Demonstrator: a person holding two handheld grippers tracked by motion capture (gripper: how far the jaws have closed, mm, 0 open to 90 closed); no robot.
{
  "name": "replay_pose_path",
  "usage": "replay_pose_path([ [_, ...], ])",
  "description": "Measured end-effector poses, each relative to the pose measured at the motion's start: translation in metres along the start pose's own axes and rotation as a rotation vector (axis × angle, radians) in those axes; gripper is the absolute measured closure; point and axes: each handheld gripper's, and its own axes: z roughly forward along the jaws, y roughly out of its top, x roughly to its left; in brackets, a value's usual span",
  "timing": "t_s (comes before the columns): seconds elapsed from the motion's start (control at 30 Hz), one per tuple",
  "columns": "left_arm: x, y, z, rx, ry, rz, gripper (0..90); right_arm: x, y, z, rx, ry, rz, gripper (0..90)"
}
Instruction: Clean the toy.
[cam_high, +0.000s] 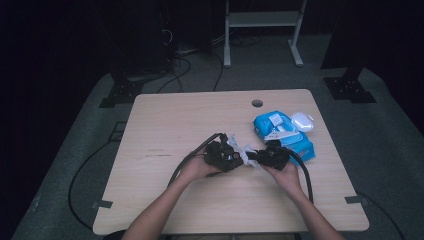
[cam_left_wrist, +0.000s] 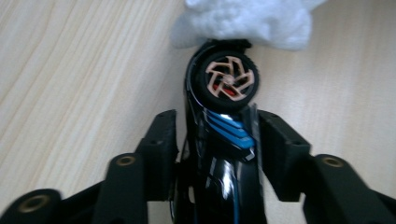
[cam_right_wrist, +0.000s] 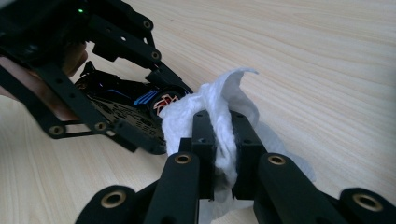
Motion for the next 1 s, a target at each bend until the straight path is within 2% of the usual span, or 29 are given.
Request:
replay_pose_path([
  [0.07, 0.001, 0.001, -0.001, 0.004, -0.005, 0.007, 58.5, 0.0, 0.0, 0.0, -0.002, 0.004, 0.002, 81.8],
  [0.17, 0.003, -0.001, -0.002, -0.011, -0.028, 0.004, 59.0, -0.003, -0.001, -0.001, -0.008, 0.007, 0.017, 81.8],
  [0.27, 0.002, -0.006, -0.009, -0.08, -0.05, -0.004, 59.1, -0.008, -0.005, -0.002, -0.025, 0.023, 0.048, 81.8],
  [0.37, -0.003, -0.011, -0.018, -0.15, -0.041, -0.001, 59.5, -0.009, -0.005, -0.005, -0.044, 0.052, 0.078, 81.8],
  [0.4, -0.005, -0.012, -0.022, -0.175, -0.039, 0.004, 62.2, -0.007, -0.004, -0.008, -0.061, 0.067, 0.086, 81.9],
  [0.57, -0.012, -0.024, -0.041, -0.304, -0.018, 0.005, 62.5, 0.015, 0.013, -0.026, -0.144, 0.111, 0.03, 81.9],
  [0.67, -0.014, -0.032, -0.049, -0.363, -0.019, 0.02, 62.6, 0.027, 0.021, -0.031, -0.158, 0.13, -0.006, 81.9],
  [0.73, -0.017, -0.033, -0.051, -0.353, -0.016, 0.04, 62.7, 0.036, 0.027, -0.033, -0.161, 0.158, -0.03, 81.9],
  [0.77, -0.019, -0.033, -0.051, -0.341, -0.009, 0.063, 62.7, 0.04, 0.03, -0.033, -0.155, 0.169, -0.039, 81.9],
  [0.87, -0.026, -0.031, -0.048, -0.337, -0.011, 0.098, 62.7, 0.056, 0.037, -0.029, -0.146, 0.187, -0.084, 81.9],
  [0.93, -0.029, -0.032, -0.048, -0.349, 0.009, 0.121, 62.8, 0.064, 0.039, -0.026, -0.124, 0.153, -0.13, 82.0],
  [1.0, -0.029, -0.032, -0.049, -0.35, 0.017, 0.122, 62.8, 0.062, 0.039, -0.025, -0.122, 0.153, -0.13, 82.0],
])
